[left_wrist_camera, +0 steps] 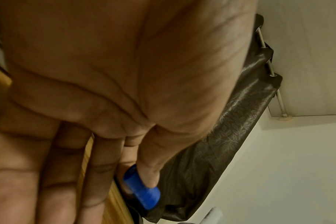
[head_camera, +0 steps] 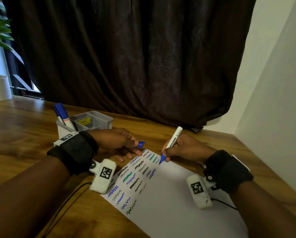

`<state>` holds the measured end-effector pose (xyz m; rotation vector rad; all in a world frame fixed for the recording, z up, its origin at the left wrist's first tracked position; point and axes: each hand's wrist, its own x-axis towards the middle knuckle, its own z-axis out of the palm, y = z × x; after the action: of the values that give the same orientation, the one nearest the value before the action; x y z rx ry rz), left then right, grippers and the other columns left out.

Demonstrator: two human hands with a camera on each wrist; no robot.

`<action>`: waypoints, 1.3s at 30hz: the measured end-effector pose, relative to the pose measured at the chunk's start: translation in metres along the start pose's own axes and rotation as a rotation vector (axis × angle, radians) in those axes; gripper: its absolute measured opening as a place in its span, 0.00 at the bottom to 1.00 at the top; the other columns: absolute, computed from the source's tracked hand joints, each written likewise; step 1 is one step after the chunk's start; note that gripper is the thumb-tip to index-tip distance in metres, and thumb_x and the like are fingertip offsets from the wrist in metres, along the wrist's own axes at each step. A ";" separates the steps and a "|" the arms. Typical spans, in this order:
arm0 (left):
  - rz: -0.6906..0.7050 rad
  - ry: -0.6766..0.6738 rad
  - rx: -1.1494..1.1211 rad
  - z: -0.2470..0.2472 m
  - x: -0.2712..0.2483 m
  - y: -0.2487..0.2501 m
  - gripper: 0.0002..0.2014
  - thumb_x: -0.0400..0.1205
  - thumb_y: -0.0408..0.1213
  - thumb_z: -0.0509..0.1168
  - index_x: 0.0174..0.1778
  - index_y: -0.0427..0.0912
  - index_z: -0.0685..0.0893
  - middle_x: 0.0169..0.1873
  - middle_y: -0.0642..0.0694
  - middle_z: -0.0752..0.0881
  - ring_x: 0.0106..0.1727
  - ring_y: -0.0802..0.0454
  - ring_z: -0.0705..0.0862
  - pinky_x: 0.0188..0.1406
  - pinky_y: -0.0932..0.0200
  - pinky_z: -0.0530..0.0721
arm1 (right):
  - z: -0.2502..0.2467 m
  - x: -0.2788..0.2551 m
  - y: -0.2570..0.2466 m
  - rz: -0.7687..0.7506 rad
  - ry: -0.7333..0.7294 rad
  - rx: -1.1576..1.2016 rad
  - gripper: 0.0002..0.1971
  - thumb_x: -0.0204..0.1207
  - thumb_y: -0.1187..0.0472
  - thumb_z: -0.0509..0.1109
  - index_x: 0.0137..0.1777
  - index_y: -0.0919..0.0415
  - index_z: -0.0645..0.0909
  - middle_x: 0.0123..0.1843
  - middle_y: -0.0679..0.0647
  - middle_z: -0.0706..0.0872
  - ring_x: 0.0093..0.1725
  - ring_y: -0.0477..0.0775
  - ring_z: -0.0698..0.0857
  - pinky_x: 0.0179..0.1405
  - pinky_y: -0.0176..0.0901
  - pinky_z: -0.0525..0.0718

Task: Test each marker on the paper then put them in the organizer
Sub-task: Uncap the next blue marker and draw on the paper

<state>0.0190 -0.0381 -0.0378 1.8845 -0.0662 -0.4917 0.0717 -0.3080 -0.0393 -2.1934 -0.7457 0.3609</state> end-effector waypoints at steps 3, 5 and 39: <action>0.005 -0.003 -0.003 0.000 0.000 0.000 0.09 0.89 0.37 0.61 0.59 0.39 0.82 0.62 0.39 0.90 0.47 0.50 0.85 0.40 0.57 0.84 | 0.000 -0.001 -0.001 -0.004 0.011 0.010 0.09 0.81 0.65 0.75 0.49 0.74 0.90 0.46 0.61 0.96 0.53 0.53 0.95 0.53 0.40 0.91; 0.006 -0.006 -0.010 0.000 0.000 -0.001 0.08 0.88 0.37 0.61 0.58 0.39 0.82 0.62 0.39 0.90 0.46 0.51 0.85 0.40 0.57 0.84 | 0.000 -0.001 -0.002 -0.005 0.013 0.007 0.07 0.81 0.66 0.75 0.47 0.71 0.91 0.46 0.63 0.95 0.53 0.55 0.95 0.51 0.37 0.90; 0.182 0.150 -0.045 -0.001 0.002 0.003 0.11 0.87 0.40 0.65 0.61 0.39 0.84 0.52 0.42 0.93 0.46 0.44 0.87 0.43 0.49 0.88 | -0.002 -0.001 -0.022 0.067 0.277 0.616 0.08 0.86 0.61 0.68 0.56 0.59 0.88 0.43 0.58 0.90 0.54 0.62 0.93 0.67 0.66 0.87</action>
<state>0.0220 -0.0387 -0.0359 1.8446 -0.1250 -0.2247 0.0630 -0.2980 -0.0216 -1.6386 -0.3448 0.2667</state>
